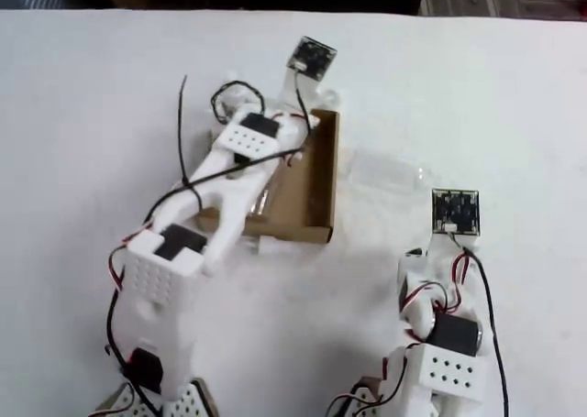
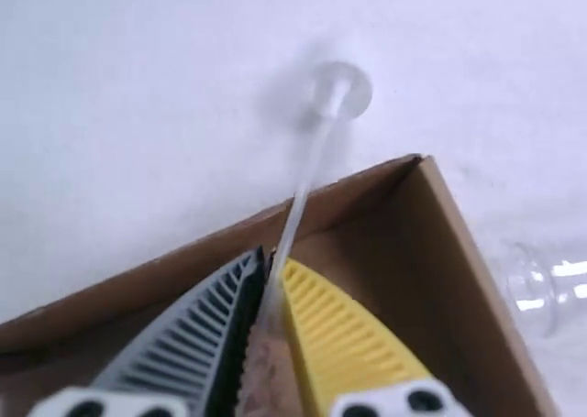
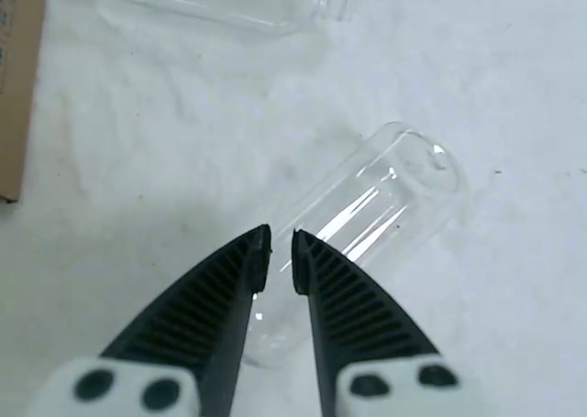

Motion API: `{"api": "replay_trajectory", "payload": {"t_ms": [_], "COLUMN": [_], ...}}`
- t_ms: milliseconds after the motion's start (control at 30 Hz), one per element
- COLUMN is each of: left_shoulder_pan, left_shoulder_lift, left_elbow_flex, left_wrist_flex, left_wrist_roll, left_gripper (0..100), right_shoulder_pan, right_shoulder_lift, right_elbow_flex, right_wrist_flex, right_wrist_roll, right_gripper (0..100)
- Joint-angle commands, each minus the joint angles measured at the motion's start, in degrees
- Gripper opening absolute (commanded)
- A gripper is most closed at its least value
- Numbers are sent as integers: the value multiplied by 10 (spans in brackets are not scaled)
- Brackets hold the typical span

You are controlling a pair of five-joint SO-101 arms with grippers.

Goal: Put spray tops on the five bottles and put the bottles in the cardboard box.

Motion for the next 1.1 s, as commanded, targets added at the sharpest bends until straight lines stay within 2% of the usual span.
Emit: {"api": "replay_trajectory", "payload": {"t_ms": [0,467,633,1067], "left_shoulder_pan": [29,65,64,102], "left_shoulder_lift": [-11,-87,-114,-215], "left_elbow_flex": [-35,4,17,102], "left_wrist_flex": [5,29,29,28], "left_wrist_roll": [-1,0,26,26], "left_gripper": [20,20,20,20], "right_shoulder_pan": [-4,-5,-5,-5], "right_shoulder_lift": [-8,-8,-8,-8], "right_elbow_flex": [-7,-7,-7,-7], "right_wrist_flex": [2,1,1,1], "right_wrist_roll": [6,6,6,6], "right_gripper": [16,16,16,17]}}
